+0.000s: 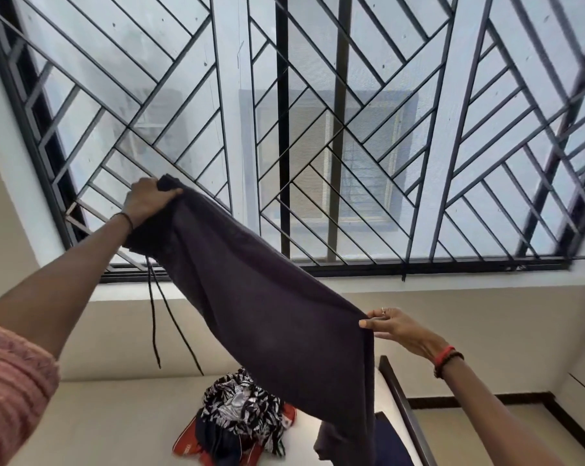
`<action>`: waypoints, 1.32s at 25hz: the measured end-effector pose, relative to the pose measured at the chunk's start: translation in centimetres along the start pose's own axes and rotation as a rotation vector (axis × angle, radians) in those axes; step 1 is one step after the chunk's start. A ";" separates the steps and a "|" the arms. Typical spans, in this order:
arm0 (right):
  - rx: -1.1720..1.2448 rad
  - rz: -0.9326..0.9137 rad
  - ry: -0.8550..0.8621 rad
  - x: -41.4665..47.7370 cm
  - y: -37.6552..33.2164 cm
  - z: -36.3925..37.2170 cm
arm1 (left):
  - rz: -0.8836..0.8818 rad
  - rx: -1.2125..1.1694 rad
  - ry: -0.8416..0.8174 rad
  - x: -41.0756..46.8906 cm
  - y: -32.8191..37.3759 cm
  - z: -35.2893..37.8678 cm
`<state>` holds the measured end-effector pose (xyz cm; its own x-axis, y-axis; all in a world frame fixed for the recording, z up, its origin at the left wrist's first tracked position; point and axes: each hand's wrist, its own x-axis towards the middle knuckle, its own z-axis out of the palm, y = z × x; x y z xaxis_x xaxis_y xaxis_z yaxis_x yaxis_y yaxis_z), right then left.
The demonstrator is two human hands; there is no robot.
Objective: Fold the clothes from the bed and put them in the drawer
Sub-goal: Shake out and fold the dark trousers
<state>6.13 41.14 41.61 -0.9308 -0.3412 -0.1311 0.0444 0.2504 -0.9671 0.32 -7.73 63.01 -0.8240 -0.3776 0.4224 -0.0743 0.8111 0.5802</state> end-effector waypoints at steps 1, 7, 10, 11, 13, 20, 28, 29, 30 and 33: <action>0.054 -0.010 0.005 -0.1 -0.1 0.6 | 0.003 -0.026 0.001 -0.7 -0.2 0.9; 0.157 -0.132 0.224 1.7 -2.3 6.5 | 0.353 -0.075 -0.213 -4.9 -0.3 8.1; 0.134 -0.117 0.212 2.6 -4.0 8.8 | 0.499 -0.085 -0.372 -8.2 1.1 11.7; 0.121 -0.113 0.189 2.6 -4.5 9.3 | 0.509 -0.109 -0.418 -9.6 1.7 12.4; 0.102 -0.117 0.158 2.7 -5.0 10.1 | 0.582 -0.165 -0.597 -11.8 3.1 13.8; 0.078 -0.184 0.162 1.5 -5.5 11.1 | 0.785 -0.139 -1.138 -15.5 6.7 16.7; -0.018 -0.218 0.198 -0.6 -5.0 10.7 | 0.756 0.064 -1.186 -16.4 7.7 16.8; -0.002 -0.218 0.186 -0.7 -5.1 10.6 | 0.842 0.115 -1.128 -16.2 8.3 16.3; 0.019 -0.219 0.162 -0.6 -4.9 10.5 | 0.916 0.155 -1.069 -16.0 8.9 15.9; 0.073 -0.208 0.025 -1.1 -4.5 9.9 | 1.077 0.221 -0.874 -15.5 10.7 13.9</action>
<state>10.52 31.43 43.92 -0.9314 -0.3555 0.0774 -0.1241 0.1103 -0.9861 4.47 13.02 53.03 -0.6051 0.7957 -0.0274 0.7905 0.6045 0.0987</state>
